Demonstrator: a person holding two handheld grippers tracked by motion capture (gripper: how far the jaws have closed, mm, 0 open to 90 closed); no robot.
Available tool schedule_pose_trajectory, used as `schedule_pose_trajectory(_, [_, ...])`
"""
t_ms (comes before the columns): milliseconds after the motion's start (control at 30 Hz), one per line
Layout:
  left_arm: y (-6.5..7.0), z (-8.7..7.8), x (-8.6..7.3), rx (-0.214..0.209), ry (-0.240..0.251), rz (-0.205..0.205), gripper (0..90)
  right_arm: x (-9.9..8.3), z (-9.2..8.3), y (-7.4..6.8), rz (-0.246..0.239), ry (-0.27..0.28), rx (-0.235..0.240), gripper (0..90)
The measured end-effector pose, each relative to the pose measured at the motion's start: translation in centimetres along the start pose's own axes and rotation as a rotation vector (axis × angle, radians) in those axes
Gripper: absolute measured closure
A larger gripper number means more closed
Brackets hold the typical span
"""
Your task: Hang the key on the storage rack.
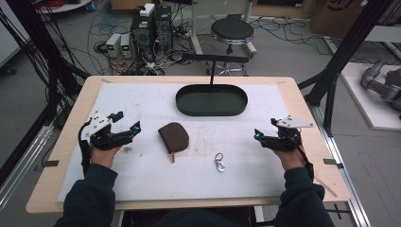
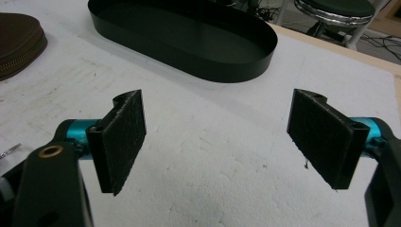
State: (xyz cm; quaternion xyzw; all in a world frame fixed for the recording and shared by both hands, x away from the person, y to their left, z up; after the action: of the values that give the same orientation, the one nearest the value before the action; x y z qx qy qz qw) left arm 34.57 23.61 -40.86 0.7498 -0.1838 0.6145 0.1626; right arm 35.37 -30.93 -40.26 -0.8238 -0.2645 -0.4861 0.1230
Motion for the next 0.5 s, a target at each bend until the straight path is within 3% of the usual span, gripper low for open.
schedule_pose_trajectory(400, [-0.12, 0.21, -0.03, 0.002, -0.005, -0.010, 20.4, 0.07, -0.29, -0.33, 0.002, 0.018, 0.011, 20.8])
schedule_pose_trajectory(467, [-0.14, 0.20, -0.03, 0.002, -0.006, -0.010, 20.4, 0.10, -0.33, -0.38, 0.011, 0.025, 0.016, 21.5])
schedule_pose_trajectory(500, [-0.14, 0.20, -0.04, 0.001, -0.008, -0.009, 20.4, 0.18, -0.48, -0.51, 0.034, 0.035, 0.037, 26.2])
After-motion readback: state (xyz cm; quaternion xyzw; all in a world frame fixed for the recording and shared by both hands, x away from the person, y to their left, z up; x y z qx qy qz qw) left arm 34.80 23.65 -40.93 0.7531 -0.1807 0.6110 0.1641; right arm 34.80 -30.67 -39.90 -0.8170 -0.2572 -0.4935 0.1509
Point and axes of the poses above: each handheld gripper's, and its own axes: z roughly forward along the jaws, x roughly out of its top, y roughly to its right, the point moved 1 cm from there along z, roughly forward along the jaws, and after that the axes turned 3 degrees about x, right-handed, at the moved point
